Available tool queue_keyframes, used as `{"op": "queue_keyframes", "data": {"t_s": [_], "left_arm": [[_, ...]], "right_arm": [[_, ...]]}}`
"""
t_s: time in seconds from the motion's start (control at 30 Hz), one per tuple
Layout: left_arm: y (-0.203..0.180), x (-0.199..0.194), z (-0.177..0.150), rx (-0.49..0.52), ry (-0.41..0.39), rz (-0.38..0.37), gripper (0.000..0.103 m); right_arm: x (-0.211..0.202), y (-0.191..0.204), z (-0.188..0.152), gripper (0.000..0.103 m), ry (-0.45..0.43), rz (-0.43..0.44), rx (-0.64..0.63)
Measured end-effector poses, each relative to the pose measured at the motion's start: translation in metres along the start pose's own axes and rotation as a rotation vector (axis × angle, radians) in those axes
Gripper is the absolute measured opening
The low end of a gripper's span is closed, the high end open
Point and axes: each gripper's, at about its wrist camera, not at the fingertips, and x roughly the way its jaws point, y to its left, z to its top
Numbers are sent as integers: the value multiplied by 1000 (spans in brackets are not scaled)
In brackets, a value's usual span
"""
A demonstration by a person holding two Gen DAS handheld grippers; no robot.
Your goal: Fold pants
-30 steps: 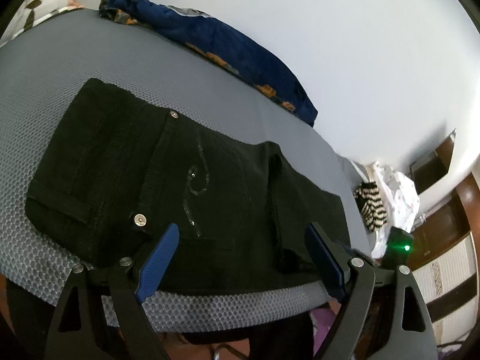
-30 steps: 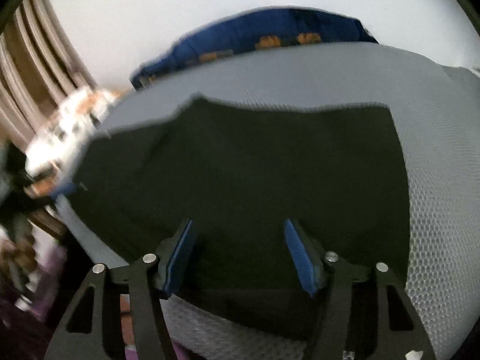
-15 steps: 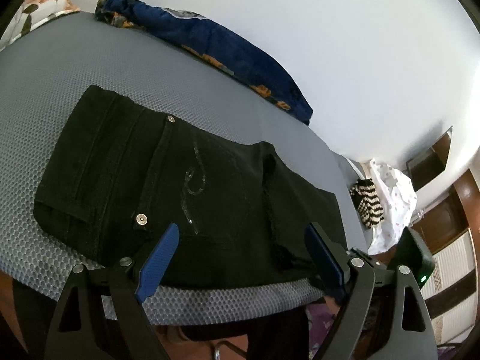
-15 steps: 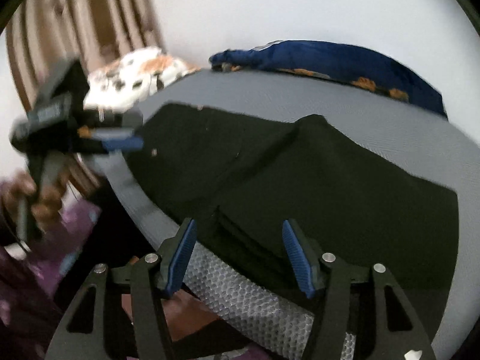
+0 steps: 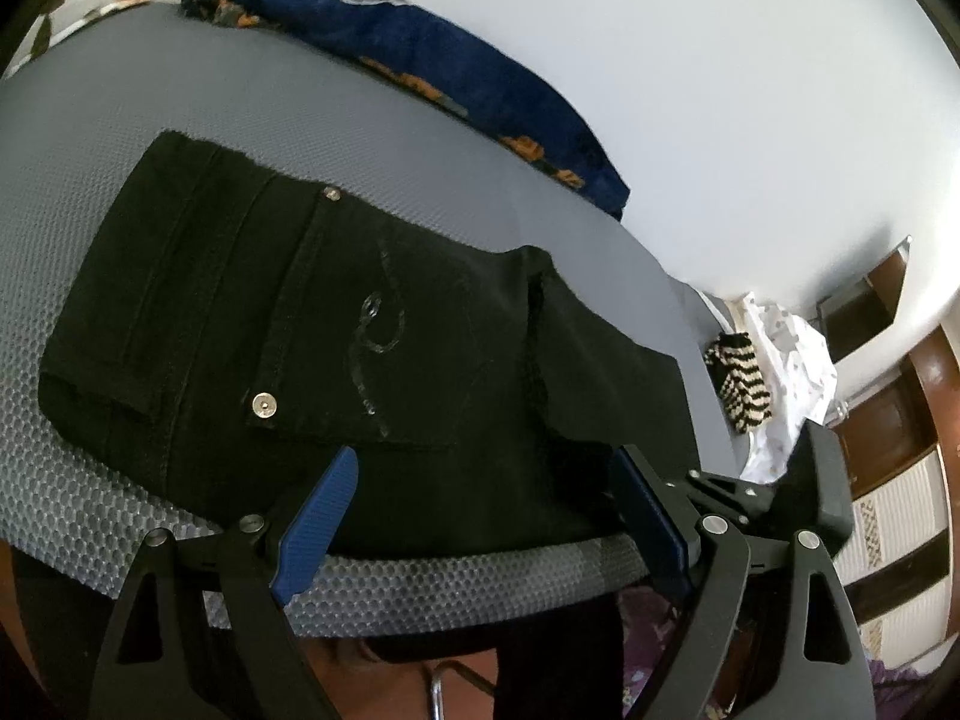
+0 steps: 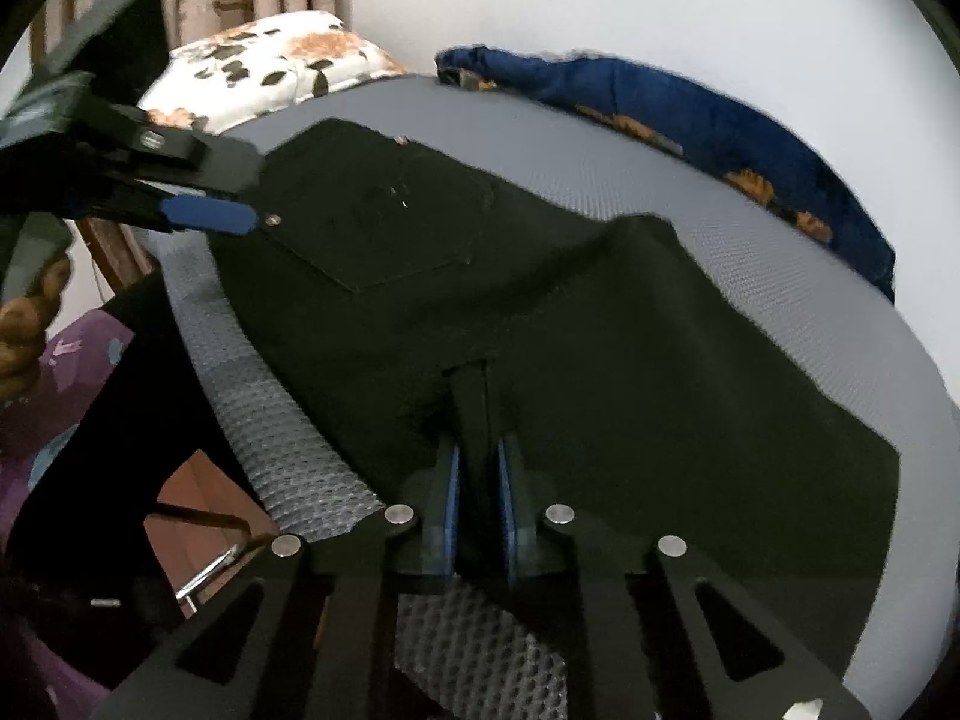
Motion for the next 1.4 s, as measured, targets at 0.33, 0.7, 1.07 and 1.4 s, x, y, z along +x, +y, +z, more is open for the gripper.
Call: {"op": "queue_keyframes", "data": {"t_s": [0.33, 0.7, 1.07, 1.4], "left_arm": [[3, 5, -6, -4, 21, 11, 86], [1, 5, -1, -4, 14, 17, 86], [4, -32, 15, 40, -56, 116, 86], [70, -58, 63, 130, 17, 121, 86]], "right_arm": [[2, 11, -10, 18, 2, 12, -56], [-47, -106, -22, 29, -220, 267, 545], [-5, -34, -19, 18, -19, 100, 214], [-52, -23, 31, 53, -255, 368, 380]]}}
